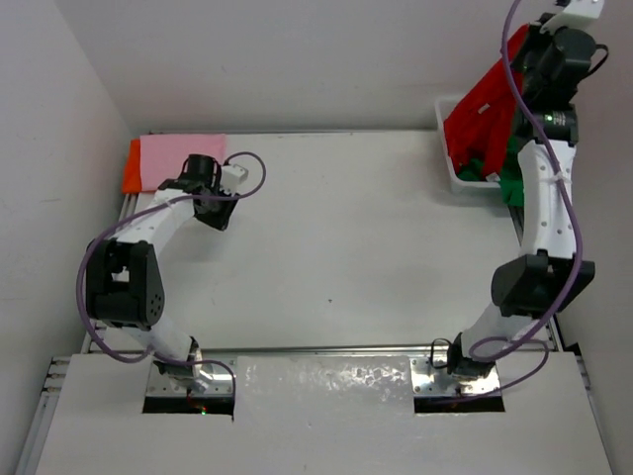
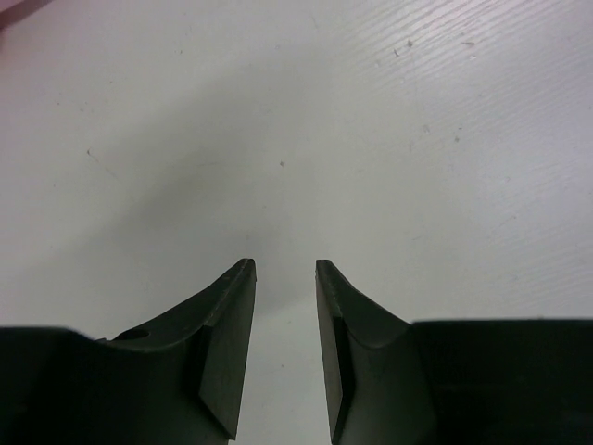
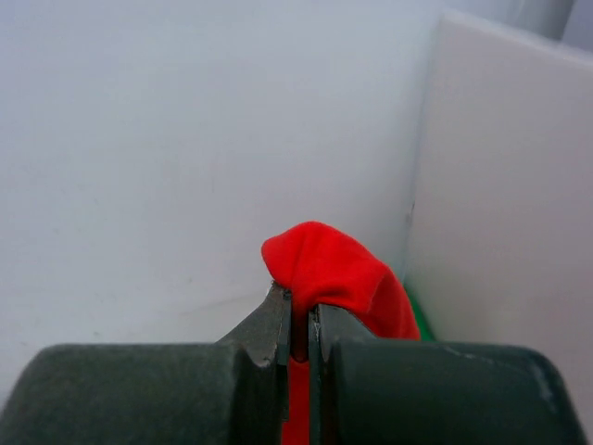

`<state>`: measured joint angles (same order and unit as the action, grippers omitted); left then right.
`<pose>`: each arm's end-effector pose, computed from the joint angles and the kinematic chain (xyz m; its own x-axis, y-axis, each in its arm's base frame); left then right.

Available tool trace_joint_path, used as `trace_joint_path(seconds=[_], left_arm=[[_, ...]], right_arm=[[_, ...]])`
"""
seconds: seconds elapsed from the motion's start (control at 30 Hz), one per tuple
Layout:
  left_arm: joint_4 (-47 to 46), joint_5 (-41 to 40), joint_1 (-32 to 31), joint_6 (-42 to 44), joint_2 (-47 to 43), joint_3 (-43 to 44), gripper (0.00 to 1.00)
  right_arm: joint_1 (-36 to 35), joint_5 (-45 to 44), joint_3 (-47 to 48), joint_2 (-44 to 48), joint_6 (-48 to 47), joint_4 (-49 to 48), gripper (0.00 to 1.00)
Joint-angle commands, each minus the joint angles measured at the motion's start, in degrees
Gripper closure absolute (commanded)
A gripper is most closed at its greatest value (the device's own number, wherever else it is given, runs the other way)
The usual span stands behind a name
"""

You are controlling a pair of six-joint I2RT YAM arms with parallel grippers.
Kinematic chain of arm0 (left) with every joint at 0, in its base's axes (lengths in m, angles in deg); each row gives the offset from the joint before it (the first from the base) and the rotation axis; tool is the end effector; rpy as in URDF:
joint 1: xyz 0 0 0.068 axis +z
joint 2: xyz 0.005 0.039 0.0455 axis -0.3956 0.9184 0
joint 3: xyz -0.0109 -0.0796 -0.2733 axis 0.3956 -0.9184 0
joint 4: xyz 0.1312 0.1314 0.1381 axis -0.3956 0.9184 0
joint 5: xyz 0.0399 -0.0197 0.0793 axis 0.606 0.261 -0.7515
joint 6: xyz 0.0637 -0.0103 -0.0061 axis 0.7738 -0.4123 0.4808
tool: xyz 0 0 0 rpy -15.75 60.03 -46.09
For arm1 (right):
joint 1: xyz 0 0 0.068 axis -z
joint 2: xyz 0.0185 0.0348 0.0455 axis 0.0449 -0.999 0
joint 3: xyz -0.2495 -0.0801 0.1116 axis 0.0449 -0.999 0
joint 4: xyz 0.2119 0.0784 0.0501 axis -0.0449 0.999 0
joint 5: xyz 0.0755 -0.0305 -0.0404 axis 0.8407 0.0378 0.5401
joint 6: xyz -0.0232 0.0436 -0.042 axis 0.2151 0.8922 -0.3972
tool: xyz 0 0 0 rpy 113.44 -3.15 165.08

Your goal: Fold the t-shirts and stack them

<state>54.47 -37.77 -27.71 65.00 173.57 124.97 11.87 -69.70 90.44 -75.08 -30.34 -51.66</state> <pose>0.3059 -0.0284 0.2421 -0.7444 0.4806 -0.4636 0.4823 0.8671 0.1245 0.3733 -0.0681 0.5128 0.2110 0.1250 -0.9695 0.2629 0.9480 0.1795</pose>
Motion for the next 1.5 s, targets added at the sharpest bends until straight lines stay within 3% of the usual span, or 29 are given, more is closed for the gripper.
trace_joint_path(seconds=[0.0,0.23,0.4,0.57,0.73,0.93,0.97,1.0,1.03,1.07,1.13,1.17,1.2,1.27,1.3,1.43,1.47], left_arm=[[-1.7,3.1,0.7,-0.6,-4.4,1.4,0.69],[-1.8,5.2,0.7,-1.6,-6.7,2.0,0.68],[-1.4,5.6,0.7,-2.4,-6.9,3.2,0.68],[-1.9,4.7,1.0,-3.1,-7.9,3.6,0.68],[-2.2,4.7,3.6,-4.2,-7.9,5.7,0.62],[-2.5,5.3,7.0,-3.7,-8.2,9.4,0.59],[-2.5,5.1,7.0,-3.3,-8.0,9.9,0.58],[-2.4,5.3,7.0,-2.5,-7.8,10.1,0.58],[-2.4,5.3,7.0,-2.2,-7.7,10.3,0.58],[-2.5,5.4,7.0,-2.1,-7.5,10.4,0.58],[-1.7,6.4,7.0,-1.4,-7.1,10.4,0.58],[-1.3,6.9,7.0,-1.3,-6.9,10.3,0.58],[-1.0,6.9,7.0,-1.3,-6.8,9.9,0.58],[-0.9,7.7,8.1,-1.8,-6.9,9.3,0.58],[-0.9,8.9,9.1,-2.1,-7.1,8.9,0.58],[-0.7,13.1,15.6,-3.0,-7.4,7.4,0.58],[-0.6,12.7,16.1,-2.8,-7.5,7.1,0.58]], right_arm=[[0.6,2.4,1.7,6.5,0.9,-2.6,1.0],[0.3,16.5,3.1,14.7,9.2,-6.5,1.0],[-2.7,29.6,1.9,16.9,26.0,-20.3,1.0],[-15.6,31.6,6.0,12.7,31.9,-22.4,1.0],[-26.9,28.4,8.1,7.1,30.8,-17.6,1.0],[-27.3,21.8,-8.4,6.1,31.5,-10.1,1.0],[-27.3,20.5,-12.9,6.1,28.4,-8.2,0.98],[-27.2,18.9,-15.1,5.9,26.8,-6.7,0.89],[-26.9,14.8,-16.6,4.9,23.9,-3.2,0.77],[-26.3,13.8,-17.5,3.7,22.3,-0.9,0.55],[-23.8,12.1,-14.9,-3.3,16.6,9.8,0.39],[-23.1,11.6,-8.3,-6.5,15.2,14.7,0.02],[-22.6,10.9,-4.3,-12.3,11.8,24.3,0.01],[-24.8,10.2,1.7,-15.4,8.5,30.0,0.01],[-26.3,10.1,0.5,-14.3,5.6,29.6,0.01],[-37.2,10.5,-19.9,-6.2,-0.8,15.3,0.01],[-42.5,11.3,-22.3,-5.4,-3.6,11.2,0.14]])
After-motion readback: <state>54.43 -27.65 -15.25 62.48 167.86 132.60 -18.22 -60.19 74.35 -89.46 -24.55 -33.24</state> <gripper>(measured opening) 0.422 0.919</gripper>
